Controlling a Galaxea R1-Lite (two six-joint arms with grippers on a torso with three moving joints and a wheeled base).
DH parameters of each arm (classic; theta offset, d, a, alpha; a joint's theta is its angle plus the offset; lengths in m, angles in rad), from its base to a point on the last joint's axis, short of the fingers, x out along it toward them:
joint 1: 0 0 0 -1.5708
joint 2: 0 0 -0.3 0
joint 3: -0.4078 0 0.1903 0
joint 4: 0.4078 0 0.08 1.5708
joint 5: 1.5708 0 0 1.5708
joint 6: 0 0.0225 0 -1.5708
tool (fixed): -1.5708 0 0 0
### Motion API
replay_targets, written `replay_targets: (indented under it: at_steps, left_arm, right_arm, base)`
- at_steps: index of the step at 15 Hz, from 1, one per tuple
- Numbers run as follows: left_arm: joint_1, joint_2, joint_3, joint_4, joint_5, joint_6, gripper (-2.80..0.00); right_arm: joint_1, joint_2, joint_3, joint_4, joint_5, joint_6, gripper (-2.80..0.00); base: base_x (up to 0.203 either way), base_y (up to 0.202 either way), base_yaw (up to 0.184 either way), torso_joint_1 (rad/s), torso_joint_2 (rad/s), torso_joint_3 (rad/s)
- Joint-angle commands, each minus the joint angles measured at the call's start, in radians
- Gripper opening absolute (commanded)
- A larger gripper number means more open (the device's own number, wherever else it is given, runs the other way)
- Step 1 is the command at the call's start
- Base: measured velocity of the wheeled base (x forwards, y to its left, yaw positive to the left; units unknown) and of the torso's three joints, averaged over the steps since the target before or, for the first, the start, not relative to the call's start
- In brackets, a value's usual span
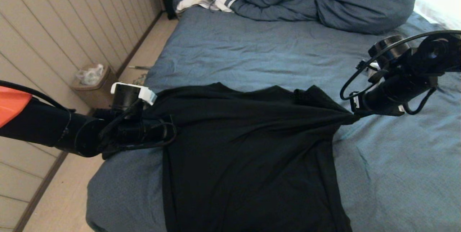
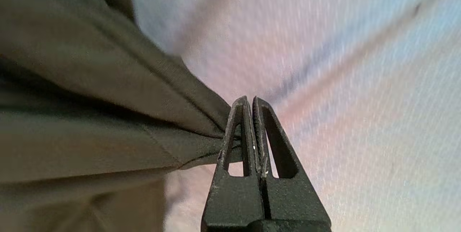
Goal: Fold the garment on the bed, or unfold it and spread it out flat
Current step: Unford the black T-shirt
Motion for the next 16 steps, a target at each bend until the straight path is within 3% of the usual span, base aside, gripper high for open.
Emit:
replay_targets:
  at_steps: [1, 2, 3, 5, 12, 16]
  left_arm:
    - [-0.002, 0.002, 0.003, -0.002, -0.001, -0.004, -2.80]
    - [-0.007, 0.002, 0.005, -0.002, -0.001, -0.004, -2.80]
    - [-0.007, 0.002, 0.006, -0.002, -0.001, -0.004, -2.80]
    - [-0.008, 0.002, 0.006, -0.005, -0.001, -0.004, -2.80]
    - [-0.011, -0.020, 0.017, -0.008, -0.001, -0.006, -2.80]
    - [-0.010, -0.035, 0.028, -0.010, -0.005, 0.003, -2.80]
  right_arm:
    - [0.003, -0.009, 0.058, -0.012, 0.000, 0.000, -2.80]
    - [0.006, -0.010, 0.091, -0.037, 0.000, 0.000, -2.80]
    - [0.010, -0.017, 0.131, -0.085, 0.002, -0.002, 0.00]
    - [0.015, -0.039, 0.146, -0.180, 0.012, -0.004, 0.00]
    - [0.113, 0.000, -0.185, -0.178, 0.023, 0.004, 0.00]
    - [0.172, 0.056, -0.215, -0.178, 0.025, -0.052, 0.00]
  base:
    - [0.000, 0.000, 0.000, 0.000, 0.00, 0.000]
    - [0.000, 0.000, 0.000, 0.000, 0.00, 0.000]
    - [0.000, 0.000, 0.000, 0.000, 0.00, 0.000]
    - [0.000, 0.000, 0.000, 0.000, 0.00, 0.000]
    - [0.000, 0.000, 0.000, 0.000, 0.00, 0.000]
    - [0.000, 0.000, 0.000, 0.000, 0.00, 0.000]
